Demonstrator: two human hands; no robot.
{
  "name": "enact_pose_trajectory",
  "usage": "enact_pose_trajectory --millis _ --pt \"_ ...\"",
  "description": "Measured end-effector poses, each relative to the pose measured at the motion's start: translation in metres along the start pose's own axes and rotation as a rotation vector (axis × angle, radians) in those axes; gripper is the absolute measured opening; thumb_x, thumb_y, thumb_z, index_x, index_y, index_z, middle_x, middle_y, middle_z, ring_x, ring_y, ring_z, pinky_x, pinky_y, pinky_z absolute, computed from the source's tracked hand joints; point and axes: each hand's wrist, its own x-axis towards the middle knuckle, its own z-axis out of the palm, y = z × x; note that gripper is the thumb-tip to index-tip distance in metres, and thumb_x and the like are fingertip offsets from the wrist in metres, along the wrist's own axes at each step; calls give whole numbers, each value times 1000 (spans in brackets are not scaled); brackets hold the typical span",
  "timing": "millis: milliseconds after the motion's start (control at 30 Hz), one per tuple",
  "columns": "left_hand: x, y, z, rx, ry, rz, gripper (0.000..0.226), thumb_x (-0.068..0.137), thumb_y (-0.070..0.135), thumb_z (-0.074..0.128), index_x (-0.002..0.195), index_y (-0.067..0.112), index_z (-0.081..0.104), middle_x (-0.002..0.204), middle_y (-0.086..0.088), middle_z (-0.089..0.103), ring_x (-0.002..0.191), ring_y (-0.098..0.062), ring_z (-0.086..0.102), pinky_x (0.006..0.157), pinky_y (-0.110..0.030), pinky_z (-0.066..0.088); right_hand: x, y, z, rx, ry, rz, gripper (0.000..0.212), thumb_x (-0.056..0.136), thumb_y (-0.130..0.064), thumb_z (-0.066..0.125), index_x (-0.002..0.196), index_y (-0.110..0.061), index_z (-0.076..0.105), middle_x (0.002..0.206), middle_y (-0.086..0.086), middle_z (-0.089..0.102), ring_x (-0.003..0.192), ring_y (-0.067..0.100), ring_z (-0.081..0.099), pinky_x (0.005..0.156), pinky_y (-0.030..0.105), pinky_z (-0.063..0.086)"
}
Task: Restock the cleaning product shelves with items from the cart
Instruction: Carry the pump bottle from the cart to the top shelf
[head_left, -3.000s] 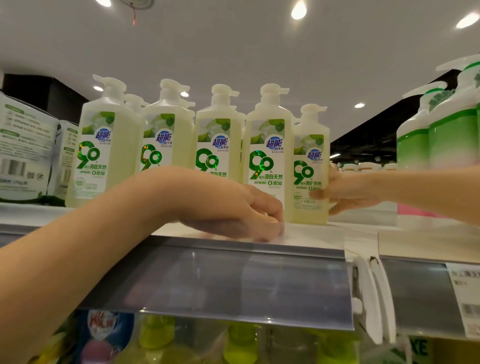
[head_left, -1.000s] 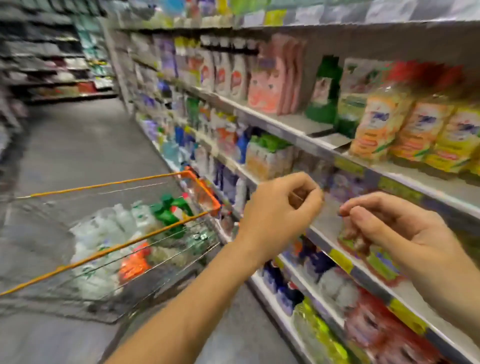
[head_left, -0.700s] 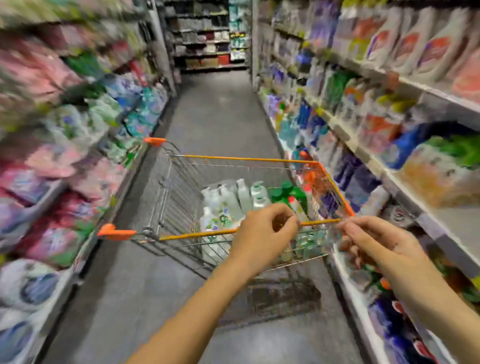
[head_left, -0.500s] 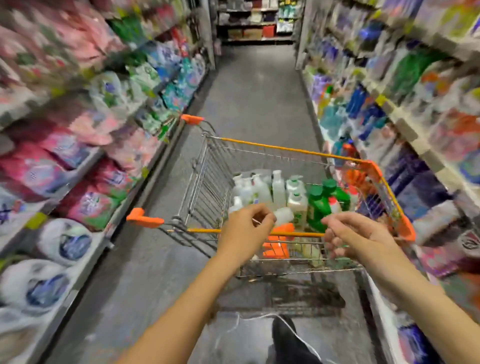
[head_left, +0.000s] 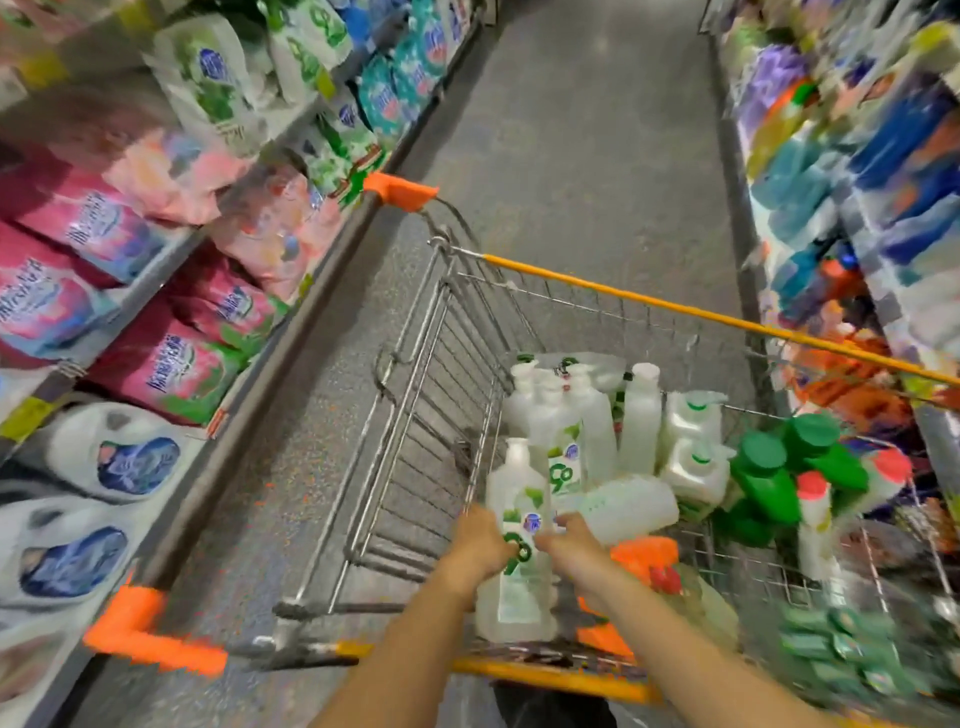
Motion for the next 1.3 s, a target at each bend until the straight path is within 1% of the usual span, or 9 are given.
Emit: enact_pose_trajectory --millis 133,267,433,600,767,867,1000,1100,1300 --pt "68 -36 39 -16 -163 -104 75 60 35 56 131 12 56 135 -10 56 122 -22 54 103 -33 44 38 12 21 -64 -7 137 52 87 -6 61 133 -1 38 119 17 55 115 33 55 75 28 43" --pt "43 -9 24 -85 -197 -234 91 86 30 63 149 0 4 153 -17 11 141 -29 22 112 -28 24 50 21 30 137 -31 162 51 86 4 56 133 -3 36 113 14 54 102 28 55 72 32 50" --pt "49 -8 40 -159 -45 -335 105 82 22 71 150 4 -7 154 -15 -2 140 -33 26 113 -36 32 44 23 27 409 -108 180 50 97 -21 56 137 -19 28 127 8 48 112 27 50 88 34 43" --pt "53 -14 41 -201 -66 -336 90 82 20 70 146 7 9 143 -13 13 129 -29 38 106 -30 41 44 26 30 506 -65 183 57 91 -32 64 136 -20 31 127 13 53 114 30 54 94 39 45" --pt "51 -13 36 -321 -72 -248 89 84 30 66 146 13 5 144 -14 21 129 -28 39 100 -26 41 42 29 27 471 -104 113 72 90 -38 64 146 -23 21 134 5 44 120 25 46 97 40 40" --pt "51 -13 33 -361 -4 -97 66 63 50 72 109 34 27 125 -5 51 108 -20 57 94 -40 51 41 25 27 541 -54 83 68 86 -43 66 140 -22 32 121 0 53 104 15 51 91 35 41" --pt "50 -3 28 -219 149 89 41 85 49 62 103 31 29 99 15 51 91 -12 58 88 -37 42 39 19 19 610 -44 92 62 83 -58 61 133 -30 38 127 0 54 114 18 51 98 43 46" --pt "42 5 20 -389 193 198 48 79 43 68 104 37 28 109 8 56 95 -14 61 87 -42 50 26 1 4 618 -49 -22 48 91 -45 58 132 -29 38 123 -4 54 105 9 54 77 32 49" --pt "13 28 -12 -870 155 312 70 61 45 77 118 31 39 119 -12 59 104 -27 65 84 -43 58 -22 -34 -40 605 -155 -230 42 89 -36 57 115 -55 31 113 -16 57 88 0 65 69 24 54"
